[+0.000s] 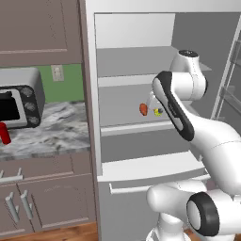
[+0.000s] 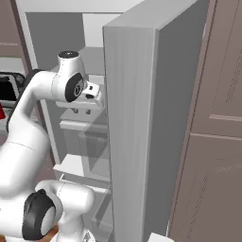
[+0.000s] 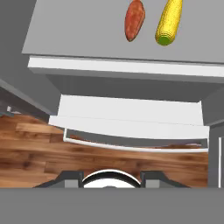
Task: Place the ketchup and condiment bottle from the counter to the top shelf of the fridge. If the existing items in the fridge are on the top shelf, move them to other shelves.
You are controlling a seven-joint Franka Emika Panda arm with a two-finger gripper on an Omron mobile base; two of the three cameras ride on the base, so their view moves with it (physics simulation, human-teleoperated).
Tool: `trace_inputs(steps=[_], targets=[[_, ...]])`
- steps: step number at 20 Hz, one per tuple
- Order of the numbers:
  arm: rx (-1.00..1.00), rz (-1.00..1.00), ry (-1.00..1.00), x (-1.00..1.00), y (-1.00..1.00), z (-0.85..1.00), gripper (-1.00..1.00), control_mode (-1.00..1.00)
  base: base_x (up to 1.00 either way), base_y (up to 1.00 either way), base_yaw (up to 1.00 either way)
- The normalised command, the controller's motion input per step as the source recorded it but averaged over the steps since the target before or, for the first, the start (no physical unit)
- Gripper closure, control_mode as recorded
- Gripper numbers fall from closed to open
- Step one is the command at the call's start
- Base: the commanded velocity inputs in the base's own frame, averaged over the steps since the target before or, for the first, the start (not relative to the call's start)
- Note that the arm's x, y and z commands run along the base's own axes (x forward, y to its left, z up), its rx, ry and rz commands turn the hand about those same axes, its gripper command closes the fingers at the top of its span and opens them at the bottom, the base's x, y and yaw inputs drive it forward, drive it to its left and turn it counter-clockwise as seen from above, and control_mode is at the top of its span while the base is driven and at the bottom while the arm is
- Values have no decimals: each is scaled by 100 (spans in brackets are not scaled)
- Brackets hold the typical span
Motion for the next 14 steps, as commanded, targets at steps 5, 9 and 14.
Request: trace_inputs(steps=[5, 9, 14], targets=[[0, 2, 0, -49, -1, 0, -100, -100, 0, 0, 0], [0, 10, 0, -76, 0, 0, -100, -100, 0, 0, 0], [0, 11, -1, -69, 0, 0, -100, -100, 0, 0, 0]])
